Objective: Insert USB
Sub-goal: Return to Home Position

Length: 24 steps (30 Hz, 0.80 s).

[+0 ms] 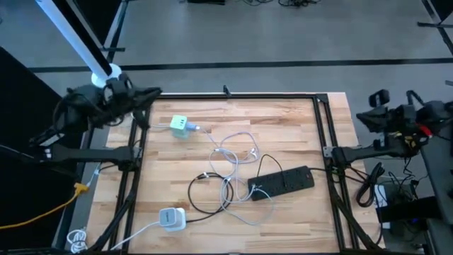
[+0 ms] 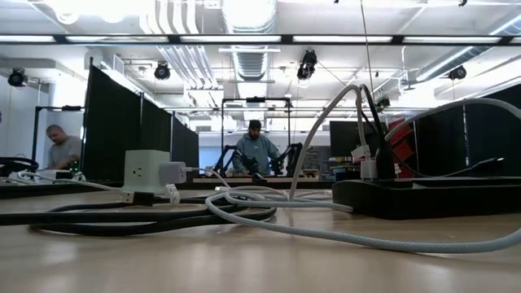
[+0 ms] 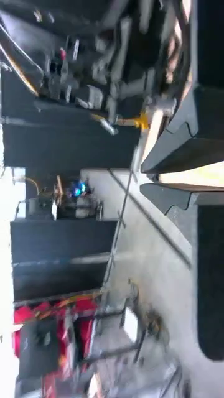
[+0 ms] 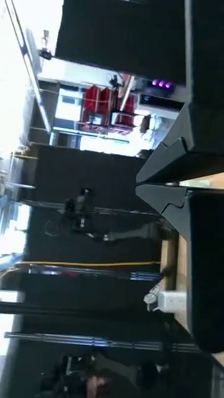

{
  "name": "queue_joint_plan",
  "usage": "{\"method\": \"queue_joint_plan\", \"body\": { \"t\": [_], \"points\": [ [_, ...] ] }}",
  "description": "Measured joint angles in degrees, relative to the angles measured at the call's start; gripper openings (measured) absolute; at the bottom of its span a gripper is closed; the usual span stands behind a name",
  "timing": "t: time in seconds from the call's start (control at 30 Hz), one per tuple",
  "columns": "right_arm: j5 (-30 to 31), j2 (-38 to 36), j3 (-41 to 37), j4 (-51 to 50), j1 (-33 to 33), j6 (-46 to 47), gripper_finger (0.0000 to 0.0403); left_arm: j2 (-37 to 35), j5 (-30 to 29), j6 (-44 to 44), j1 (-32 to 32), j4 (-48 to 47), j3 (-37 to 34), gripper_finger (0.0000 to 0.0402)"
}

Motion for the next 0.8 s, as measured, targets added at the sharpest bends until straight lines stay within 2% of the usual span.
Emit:
{"method": "queue_joint_plan", "body": {
  "t": [0.07,0.17,0.27,0.37,0.43,0.53,0.73,0.8],
  "points": [
    [-0.47,0.63,-3.94,5.73,0.02,0.95,0.0000,-2.76,1.46,-0.10,-0.20,4.55,-2.21,0.0025],
    [-2.05,0.80,-10.23,15.94,0.00,1.52,0.0000,-7.68,3.17,0.31,-0.21,2.70,-7.71,0.0025],
    [-2.96,1.51,-16.16,23.91,0.00,2.51,0.0000,-13.13,4.48,-1.04,-0.23,4.82,-14.57,0.0025],
    [0.89,3.53,-20.78,27.30,-0.02,7.51,0.0000,-19.04,5.29,-3.90,-0.23,9.72,-21.03,0.0025],
    [4.42,6.62,-22.45,28.59,-0.03,13.25,0.0000,-22.73,5.37,-6.60,-0.23,9.30,-24.74,0.0025],
    [2.00,17.33,-23.89,28.09,-0.02,19.48,0.0000,-27.06,5.50,-11.03,-0.23,9.22,-28.77,0.0025],
    [-15.53,44.75,-20.70,28.61,0.51,29.98,0.0000,-32.37,6.87,-12.30,-0.21,9.08,-31.10,0.0025],
    [-19.83,52.46,-18.89,28.53,1.44,30.93,0.0000,-33.33,6.88,-11.39,-0.23,9.77,-30.73,0.0025]
  ]
}}
